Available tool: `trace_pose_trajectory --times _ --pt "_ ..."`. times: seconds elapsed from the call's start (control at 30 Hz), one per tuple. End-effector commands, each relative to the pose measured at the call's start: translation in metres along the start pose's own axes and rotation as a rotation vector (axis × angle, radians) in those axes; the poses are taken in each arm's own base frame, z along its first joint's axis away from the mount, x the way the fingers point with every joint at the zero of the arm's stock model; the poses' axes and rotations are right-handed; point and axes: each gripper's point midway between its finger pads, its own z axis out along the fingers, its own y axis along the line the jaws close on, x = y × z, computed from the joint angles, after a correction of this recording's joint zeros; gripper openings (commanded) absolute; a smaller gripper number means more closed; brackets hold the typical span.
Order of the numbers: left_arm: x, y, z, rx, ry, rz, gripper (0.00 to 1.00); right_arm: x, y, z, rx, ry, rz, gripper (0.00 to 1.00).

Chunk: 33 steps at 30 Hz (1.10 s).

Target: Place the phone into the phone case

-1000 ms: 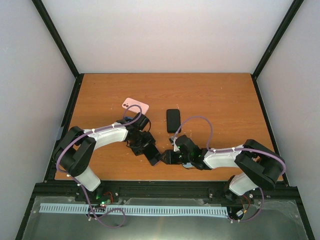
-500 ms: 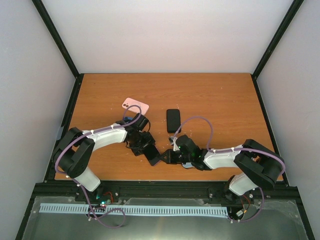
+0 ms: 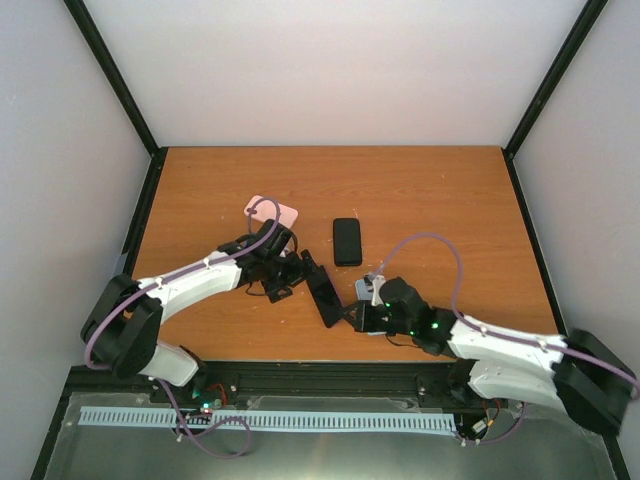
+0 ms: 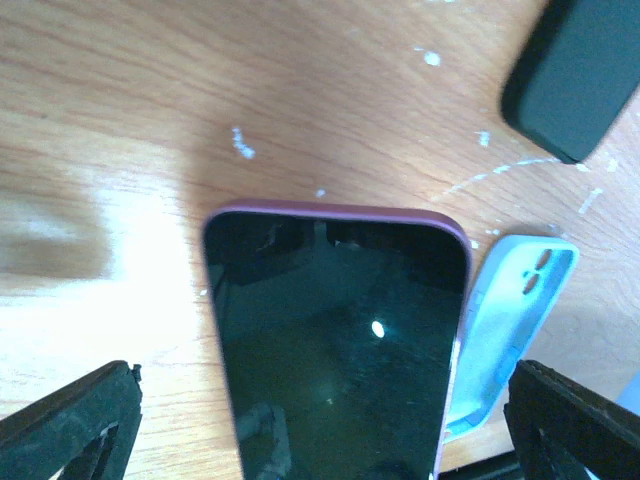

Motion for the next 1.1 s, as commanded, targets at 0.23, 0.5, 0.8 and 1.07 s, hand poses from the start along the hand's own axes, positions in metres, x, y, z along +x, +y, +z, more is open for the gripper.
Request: trace_pose_trajectory --times 0.23,0.5,0.8,1.07 --pt "0.012 -0.052 -0.008 0.287 0.016 0.331 0.96 -0.005 -0.048 -0.099 0.265 -0.217 0.091 0.03" --pt "0.015 -0.069 0.001 0.377 0.048 0.391 0.91 0.009 -0.074 -0.107 0.376 -0.182 0.104 0.03" --pt "0.017 -0.061 0.018 0.368 0.084 0.376 0.84 0.007 -0.077 -0.082 0.400 -0.134 0.022 0.03" --pt "0.019 -0.058 0.026 0.378 0.103 0.362 0.82 0.011 -0.083 -0.062 0.397 -0.073 0.017 0.03"
